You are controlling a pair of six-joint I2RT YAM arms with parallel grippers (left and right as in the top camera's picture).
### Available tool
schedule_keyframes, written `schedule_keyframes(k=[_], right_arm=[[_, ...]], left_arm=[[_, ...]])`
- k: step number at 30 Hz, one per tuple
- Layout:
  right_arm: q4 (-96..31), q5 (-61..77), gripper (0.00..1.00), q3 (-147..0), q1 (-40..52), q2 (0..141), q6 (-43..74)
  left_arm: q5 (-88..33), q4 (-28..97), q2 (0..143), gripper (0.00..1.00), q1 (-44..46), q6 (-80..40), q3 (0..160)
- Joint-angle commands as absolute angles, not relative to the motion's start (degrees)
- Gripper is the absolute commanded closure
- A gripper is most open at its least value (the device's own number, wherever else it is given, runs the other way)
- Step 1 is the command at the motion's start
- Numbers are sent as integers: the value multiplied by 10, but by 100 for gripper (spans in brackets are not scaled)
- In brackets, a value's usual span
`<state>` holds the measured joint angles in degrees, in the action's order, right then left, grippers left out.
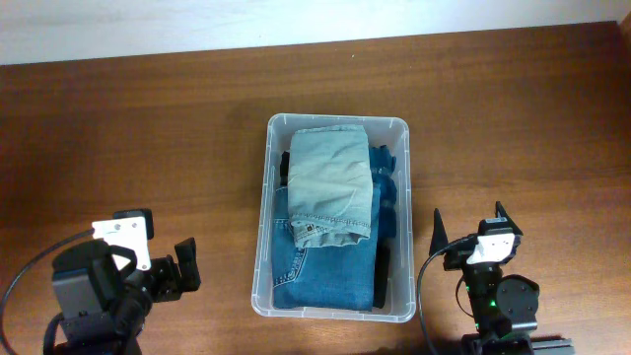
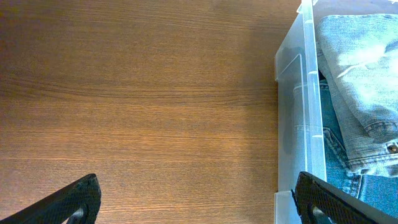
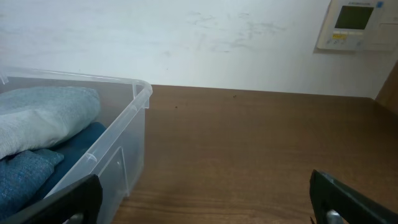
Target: Pack container
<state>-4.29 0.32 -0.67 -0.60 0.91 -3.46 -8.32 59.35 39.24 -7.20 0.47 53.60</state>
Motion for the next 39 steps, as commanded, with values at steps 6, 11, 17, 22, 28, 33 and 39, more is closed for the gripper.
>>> schedule_keyframes(k=[6,11,17,22,28,33,39], right_arm=[[-45,9,2,-3,-8,4,-37],[-45,9,2,-3,-8,4,-37],[-45,9,2,-3,-8,4,-36],[-45,9,2,-3,-8,4,-37],[-45,8,1,-3,-8,4,-36],[-45,9,2,-3,-8,4,-37],[-45,9,2,-3,-8,4,-36]], left_arm=[[-87,592,391,0,-73,13,535],[-87,593,388,1,-73,13,535],[-21,589,346,1,-73,41,512],[-21,365,228,0,-73,94,362],[-25,42,99,1,-73,94,142],[-12,-201,71,1,-73,104,3],[2,-71,-1,1,-74,132,5]])
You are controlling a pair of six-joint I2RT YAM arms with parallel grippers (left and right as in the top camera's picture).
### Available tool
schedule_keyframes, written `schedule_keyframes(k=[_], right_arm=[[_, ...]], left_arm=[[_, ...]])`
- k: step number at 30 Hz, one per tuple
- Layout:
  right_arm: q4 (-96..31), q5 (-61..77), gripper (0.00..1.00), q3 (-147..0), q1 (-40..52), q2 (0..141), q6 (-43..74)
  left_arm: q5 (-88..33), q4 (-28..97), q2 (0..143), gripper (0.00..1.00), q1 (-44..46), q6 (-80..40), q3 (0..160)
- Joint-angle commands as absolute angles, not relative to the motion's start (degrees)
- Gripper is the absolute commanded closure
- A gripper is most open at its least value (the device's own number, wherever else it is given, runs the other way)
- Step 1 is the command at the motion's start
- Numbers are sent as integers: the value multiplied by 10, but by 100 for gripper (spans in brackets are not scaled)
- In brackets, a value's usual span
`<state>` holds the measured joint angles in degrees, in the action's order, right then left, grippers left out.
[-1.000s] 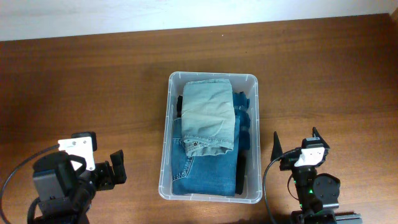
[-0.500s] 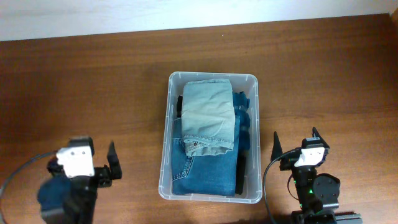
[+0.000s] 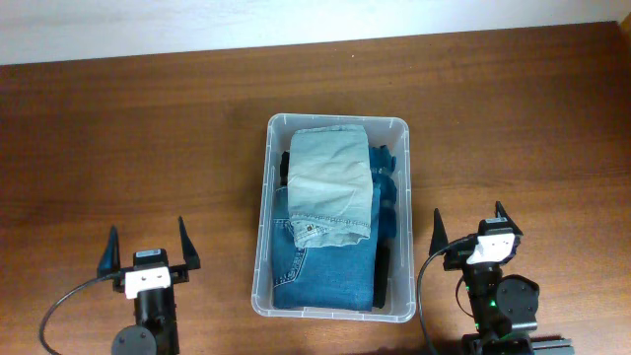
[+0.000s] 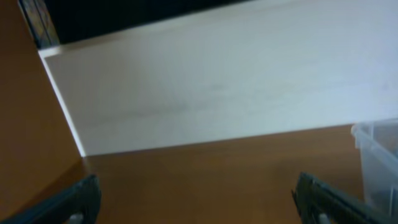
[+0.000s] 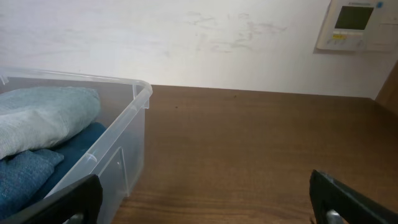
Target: Pack container
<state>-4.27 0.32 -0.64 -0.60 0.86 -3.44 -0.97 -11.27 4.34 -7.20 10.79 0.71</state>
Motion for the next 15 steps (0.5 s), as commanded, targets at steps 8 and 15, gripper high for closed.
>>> schedule_keyframes(k=[8,15], right_arm=[[-45,8,2,-3,-8,4,-36],[-45,9,2,-3,-8,4,-37]], left_arm=[[1,-6,3,1,-74,-27,5],[9,42,3,1,-49,-94,5]])
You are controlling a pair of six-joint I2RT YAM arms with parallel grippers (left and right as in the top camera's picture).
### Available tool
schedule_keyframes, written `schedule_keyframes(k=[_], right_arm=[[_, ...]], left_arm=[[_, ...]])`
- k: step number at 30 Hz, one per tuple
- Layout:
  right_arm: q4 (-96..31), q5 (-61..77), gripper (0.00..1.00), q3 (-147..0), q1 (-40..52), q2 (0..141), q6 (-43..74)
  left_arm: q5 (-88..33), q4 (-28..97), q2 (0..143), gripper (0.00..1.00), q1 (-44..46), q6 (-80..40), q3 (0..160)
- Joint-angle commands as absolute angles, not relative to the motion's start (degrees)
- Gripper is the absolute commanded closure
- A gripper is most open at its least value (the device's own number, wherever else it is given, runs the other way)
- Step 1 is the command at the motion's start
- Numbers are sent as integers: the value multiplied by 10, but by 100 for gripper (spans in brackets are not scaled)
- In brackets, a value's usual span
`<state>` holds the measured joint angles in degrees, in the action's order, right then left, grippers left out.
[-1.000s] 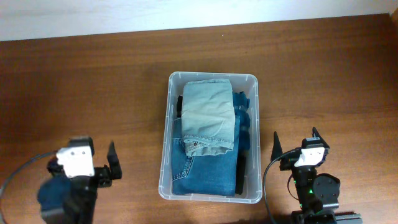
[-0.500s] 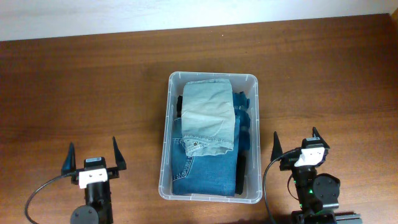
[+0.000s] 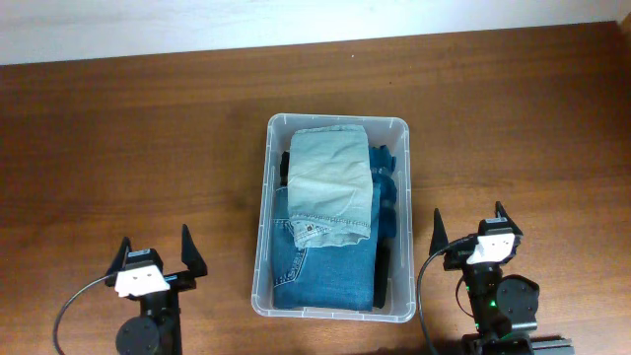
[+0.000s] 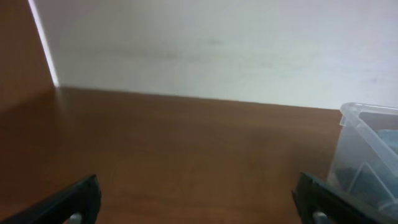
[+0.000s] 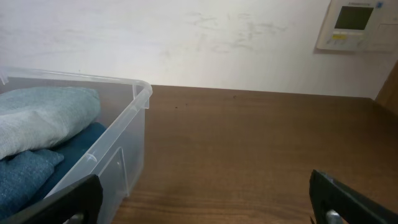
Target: Pack container
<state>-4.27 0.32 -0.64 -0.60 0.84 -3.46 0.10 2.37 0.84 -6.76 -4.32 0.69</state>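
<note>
A clear plastic container (image 3: 263, 212) stands mid-table, filled with folded denim: a pale blue-green pair of jeans (image 3: 330, 182) lies on top of darker blue jeans (image 3: 320, 271). My left gripper (image 3: 156, 254) rests open at the front left, well clear of the container's left wall, with nothing between its fingers. My right gripper (image 3: 469, 229) rests open at the front right, just beside the container's right wall, also empty. The left wrist view catches the container's corner (image 4: 367, 155); the right wrist view shows its rim (image 5: 134, 102) and the pale jeans (image 5: 43, 115).
The brown wooden table (image 3: 138, 138) runs to a white wall (image 3: 148, 25) at the back. A wall thermostat (image 5: 357, 25) shows in the right wrist view. Both arm bases sit at the table's front edge.
My left gripper has shifted slightly to the right and nearer the front edge, and its camera now looks lower, across the table. The right arm and the container have not moved.
At first my left arm was reaching low at the front left with its camera looking down on the table beside the container. It then stood folded back at its base, fingers pointing away, and now sits there level. The right arm stayed parked throughout.
</note>
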Motion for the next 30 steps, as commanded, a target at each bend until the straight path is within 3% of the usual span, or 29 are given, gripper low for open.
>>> schedule_keyframes(k=[1,30], right_arm=[[-45,9,2,-3,-8,4,-36],[-45,9,2,-3,-8,4,-36]], left_arm=[[9,48,3,1,-42,-93,5],[7,48,3,1,-17,-87,5]])
